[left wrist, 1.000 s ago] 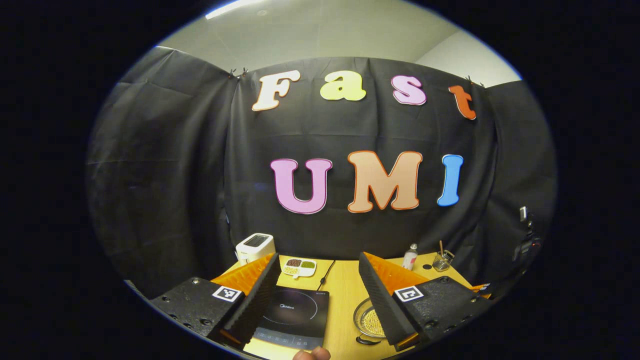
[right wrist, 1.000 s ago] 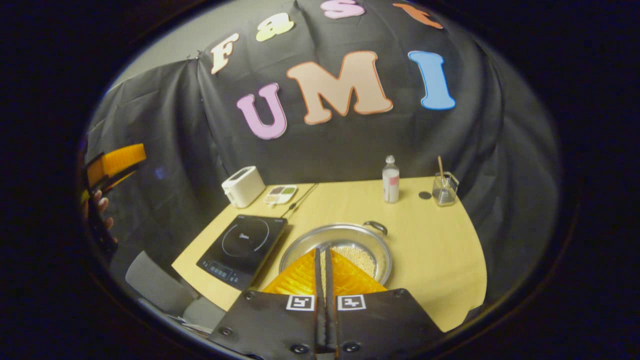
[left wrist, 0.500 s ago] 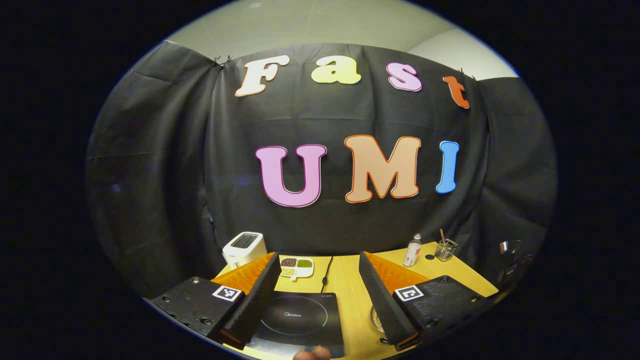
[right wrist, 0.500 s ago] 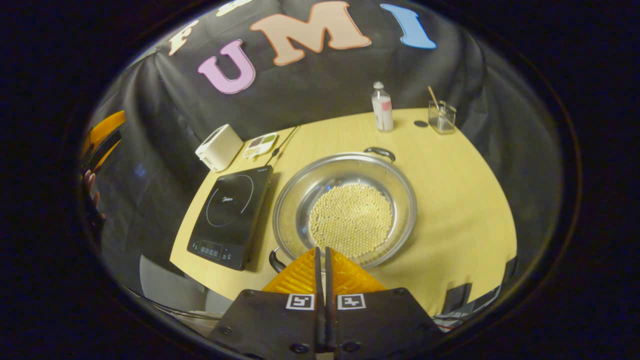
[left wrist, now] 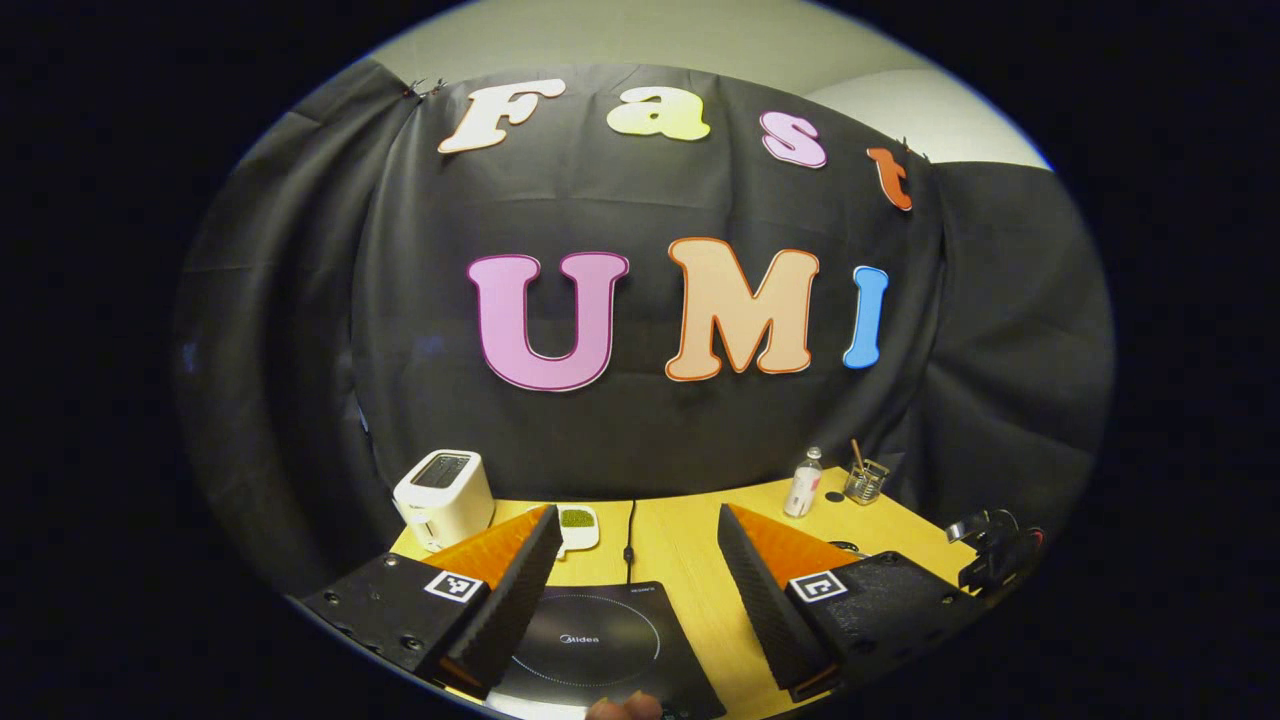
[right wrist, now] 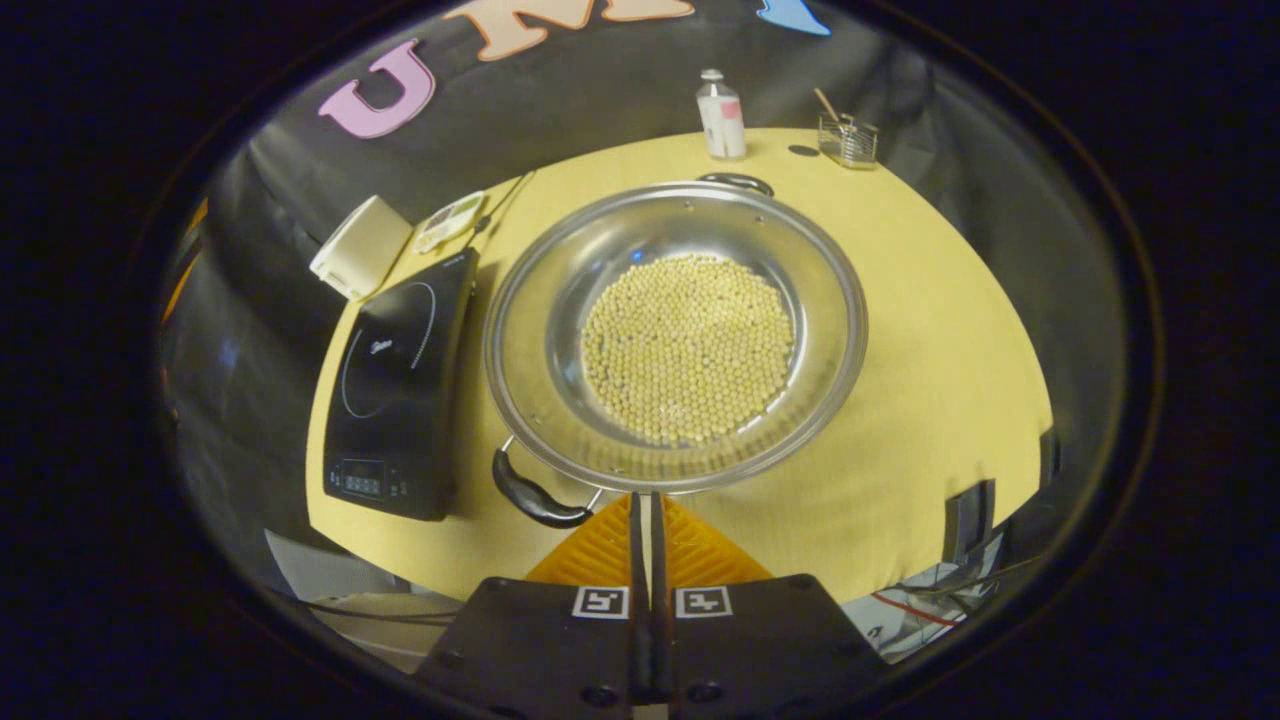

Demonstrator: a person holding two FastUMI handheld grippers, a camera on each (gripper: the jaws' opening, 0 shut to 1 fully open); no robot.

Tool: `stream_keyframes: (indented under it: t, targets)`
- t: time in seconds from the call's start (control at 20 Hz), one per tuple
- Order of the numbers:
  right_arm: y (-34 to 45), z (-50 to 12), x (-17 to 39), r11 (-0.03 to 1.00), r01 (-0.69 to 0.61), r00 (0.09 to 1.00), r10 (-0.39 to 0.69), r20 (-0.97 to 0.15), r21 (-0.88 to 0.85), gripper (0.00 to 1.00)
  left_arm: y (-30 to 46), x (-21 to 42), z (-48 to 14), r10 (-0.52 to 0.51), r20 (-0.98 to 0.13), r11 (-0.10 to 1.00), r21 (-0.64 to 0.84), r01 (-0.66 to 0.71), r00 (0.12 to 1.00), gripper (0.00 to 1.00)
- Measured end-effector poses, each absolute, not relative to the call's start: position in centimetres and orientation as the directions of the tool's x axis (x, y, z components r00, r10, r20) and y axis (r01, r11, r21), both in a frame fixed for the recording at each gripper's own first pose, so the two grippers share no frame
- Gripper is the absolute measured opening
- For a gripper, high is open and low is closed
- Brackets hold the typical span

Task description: First push the handle of the pot to place it horizontally, then grasp the pot with both hands and set it on the induction cooktop.

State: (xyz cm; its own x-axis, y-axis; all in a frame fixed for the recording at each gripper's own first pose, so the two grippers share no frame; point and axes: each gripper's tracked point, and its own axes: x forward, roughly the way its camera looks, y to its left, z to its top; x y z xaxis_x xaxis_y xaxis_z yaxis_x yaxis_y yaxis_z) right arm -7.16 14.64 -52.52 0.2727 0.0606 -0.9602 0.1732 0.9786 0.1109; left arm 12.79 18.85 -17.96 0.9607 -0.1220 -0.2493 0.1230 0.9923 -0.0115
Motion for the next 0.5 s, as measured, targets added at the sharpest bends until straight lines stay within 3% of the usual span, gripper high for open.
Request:
stream_keyframes:
  t: [0.1,0.3,0.4,0.5]
  targets:
    - [15.2,-53.6,-7.4,0.982,0.169,0.25,0.04,-0.967,0.085,0.0,19.2,13.1,-18.3,-0.141,-0.252,0.99,-0.009,0.143,0.958,0.92]
    - [16.3,-54.7,-7.7,0.99,0.129,0.214,0.028,-0.976,0.056,0.03,19.5,13.3,-18.8,-0.16,-0.253,0.987,-0.023,0.159,0.954,0.95]
    - [16.6,-54.9,-7.7,0.992,0.12,0.208,0.018,-0.978,0.044,0.0,19.7,13.2,-19.1,-0.162,-0.259,0.987,-0.039,0.157,0.952,0.92]
    - [17.0,-54.9,-7.5,0.993,0.114,0.203,0.015,-0.979,0.039,0.03,20.0,13.1,-19.3,-0.162,-0.263,0.987,-0.046,0.155,0.951,0.95]
